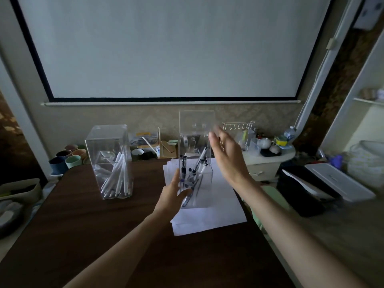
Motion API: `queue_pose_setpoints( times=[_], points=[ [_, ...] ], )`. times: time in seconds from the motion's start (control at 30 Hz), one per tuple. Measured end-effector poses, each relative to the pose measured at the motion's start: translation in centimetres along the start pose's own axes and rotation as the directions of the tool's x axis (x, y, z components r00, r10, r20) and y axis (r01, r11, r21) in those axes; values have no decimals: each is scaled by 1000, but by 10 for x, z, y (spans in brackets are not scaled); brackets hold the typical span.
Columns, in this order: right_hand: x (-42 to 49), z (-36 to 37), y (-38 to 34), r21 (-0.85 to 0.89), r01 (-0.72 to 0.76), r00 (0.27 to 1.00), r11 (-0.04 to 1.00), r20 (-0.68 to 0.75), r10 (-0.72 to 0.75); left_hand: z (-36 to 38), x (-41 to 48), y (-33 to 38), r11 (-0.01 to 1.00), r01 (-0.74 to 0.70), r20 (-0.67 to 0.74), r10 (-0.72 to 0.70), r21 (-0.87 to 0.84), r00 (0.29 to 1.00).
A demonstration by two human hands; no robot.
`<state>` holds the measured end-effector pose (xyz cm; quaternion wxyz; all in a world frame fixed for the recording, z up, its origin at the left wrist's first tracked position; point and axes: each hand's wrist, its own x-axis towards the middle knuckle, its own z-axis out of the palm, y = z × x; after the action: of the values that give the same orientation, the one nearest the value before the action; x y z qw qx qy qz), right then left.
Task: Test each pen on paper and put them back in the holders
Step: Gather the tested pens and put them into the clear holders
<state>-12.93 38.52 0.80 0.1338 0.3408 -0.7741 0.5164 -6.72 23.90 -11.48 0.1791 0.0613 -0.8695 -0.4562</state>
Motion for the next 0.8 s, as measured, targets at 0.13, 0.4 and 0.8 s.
queue_pose_setpoints(
  times=[0.13,0.4,0.8],
  points=[
    [-40,4,13,-74,7,999,997,33,-5,0,-3,2,1000,-1,-17,1,-9,1000],
    [-48,38,55,90,-419,876,904,302,376,-13,-15,-7,990,142,-28,-142,22,990],
    [-38,101,51,294,-370,923,881,228,311,-140,-60,-81,924,376,-641,-252,63,725]
  ],
)
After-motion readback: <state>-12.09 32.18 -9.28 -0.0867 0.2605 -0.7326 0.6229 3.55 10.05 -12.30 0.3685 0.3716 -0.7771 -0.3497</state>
